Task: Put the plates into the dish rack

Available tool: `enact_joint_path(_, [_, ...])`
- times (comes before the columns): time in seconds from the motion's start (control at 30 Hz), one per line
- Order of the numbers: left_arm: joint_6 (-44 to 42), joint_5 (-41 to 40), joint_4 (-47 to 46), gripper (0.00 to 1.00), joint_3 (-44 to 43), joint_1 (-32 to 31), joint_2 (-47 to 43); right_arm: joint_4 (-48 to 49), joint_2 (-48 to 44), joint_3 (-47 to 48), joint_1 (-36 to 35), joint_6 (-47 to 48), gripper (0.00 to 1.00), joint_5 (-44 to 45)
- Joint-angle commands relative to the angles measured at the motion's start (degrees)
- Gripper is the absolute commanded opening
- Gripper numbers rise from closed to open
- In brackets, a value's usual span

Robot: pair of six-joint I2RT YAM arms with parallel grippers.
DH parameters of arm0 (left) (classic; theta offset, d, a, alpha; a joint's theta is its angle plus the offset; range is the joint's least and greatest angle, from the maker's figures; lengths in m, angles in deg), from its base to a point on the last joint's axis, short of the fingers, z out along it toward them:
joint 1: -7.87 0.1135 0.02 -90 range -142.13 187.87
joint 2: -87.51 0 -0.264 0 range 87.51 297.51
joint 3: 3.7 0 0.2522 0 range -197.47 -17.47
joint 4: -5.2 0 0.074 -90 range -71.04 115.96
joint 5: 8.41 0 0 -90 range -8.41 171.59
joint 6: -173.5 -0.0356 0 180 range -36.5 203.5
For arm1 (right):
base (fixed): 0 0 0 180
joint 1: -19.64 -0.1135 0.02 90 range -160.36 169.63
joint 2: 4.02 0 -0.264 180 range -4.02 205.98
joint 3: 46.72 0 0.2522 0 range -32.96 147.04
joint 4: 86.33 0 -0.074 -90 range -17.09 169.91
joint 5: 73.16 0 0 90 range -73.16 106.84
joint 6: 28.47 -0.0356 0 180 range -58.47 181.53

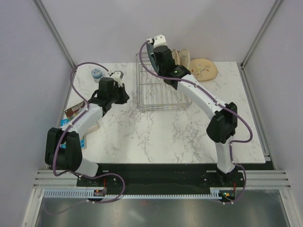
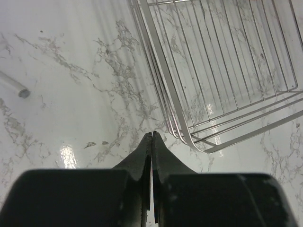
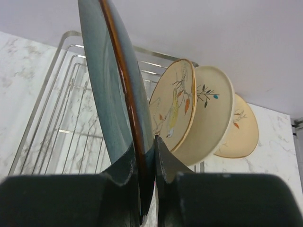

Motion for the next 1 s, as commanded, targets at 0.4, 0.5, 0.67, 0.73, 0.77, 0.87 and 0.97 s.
enact_joint_path(0.4, [-1.2,0.0,-6.5,0.02,0.6,-0.9,4.7,14.2,15.9,21.3,-3.5,6.5,0.00,28.6])
enact_joint_path(0.5, [-1.3,0.3,-6.6,0.02,0.9,-0.8,4.3,14.3,16.4,21.3,-2.6,6.5,0.00,29.3])
enact_joint_path(0.67, [-0.5,0.3,-6.6,0.02,1.7,-0.9,3.6,14.2,17.1,20.2,-0.5,6.2,0.00,28.4])
enact_joint_path(0.73, [-0.2,0.4,-6.6,0.02,1.9,-0.9,3.6,14.2,17.7,20.1,0.5,6.1,0.00,28.3])
enact_joint_path(0.77, [-0.1,0.5,-6.5,0.02,1.9,-0.9,3.7,13.8,18.0,20.1,0.7,5.7,0.00,28.0])
enact_joint_path(0.87, [0.3,0.5,-6.7,0.02,1.9,-0.9,4.4,12.4,18.8,20.4,1.6,4.5,0.00,27.6])
enact_joint_path(0.97, [0.3,0.8,-6.7,0.02,1.4,-0.9,4.9,11.4,19.4,20.2,2.0,3.8,0.00,26.7])
